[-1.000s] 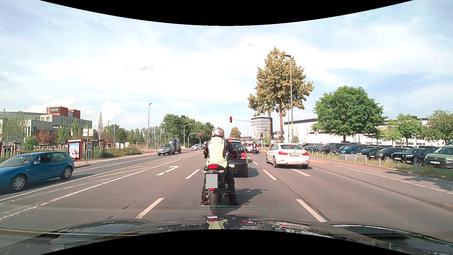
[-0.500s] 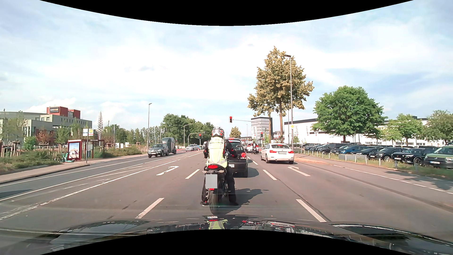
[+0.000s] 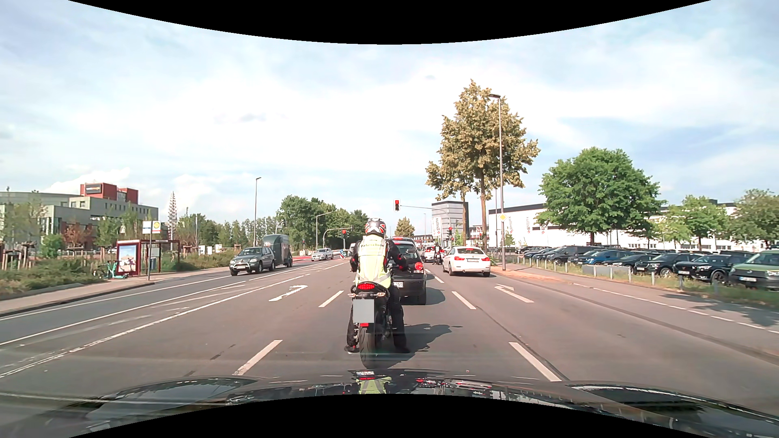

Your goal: Follow the waypoints while adhering to traffic rules and regulations

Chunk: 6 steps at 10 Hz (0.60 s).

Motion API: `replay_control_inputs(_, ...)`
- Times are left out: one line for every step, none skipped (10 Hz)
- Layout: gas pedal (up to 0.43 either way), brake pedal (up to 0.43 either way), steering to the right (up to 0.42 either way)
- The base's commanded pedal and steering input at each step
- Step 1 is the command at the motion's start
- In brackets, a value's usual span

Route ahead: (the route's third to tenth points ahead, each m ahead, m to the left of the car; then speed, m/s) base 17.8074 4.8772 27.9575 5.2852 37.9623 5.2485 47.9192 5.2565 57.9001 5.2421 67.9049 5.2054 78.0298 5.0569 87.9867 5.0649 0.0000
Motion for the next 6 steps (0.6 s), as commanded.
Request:
replay_control_inputs(0.000,0.000,-0.006)
replay_control_inputs(0.000,0.000,-0.006)
replay_control_inputs(0.000,0.000,-0.006)
replay_control_inputs(0.000,0.000,-0.006)
replay_control_inputs(0.000,0.000,-0.006)
replay_control_inputs(0.000,0.000,-0.006)
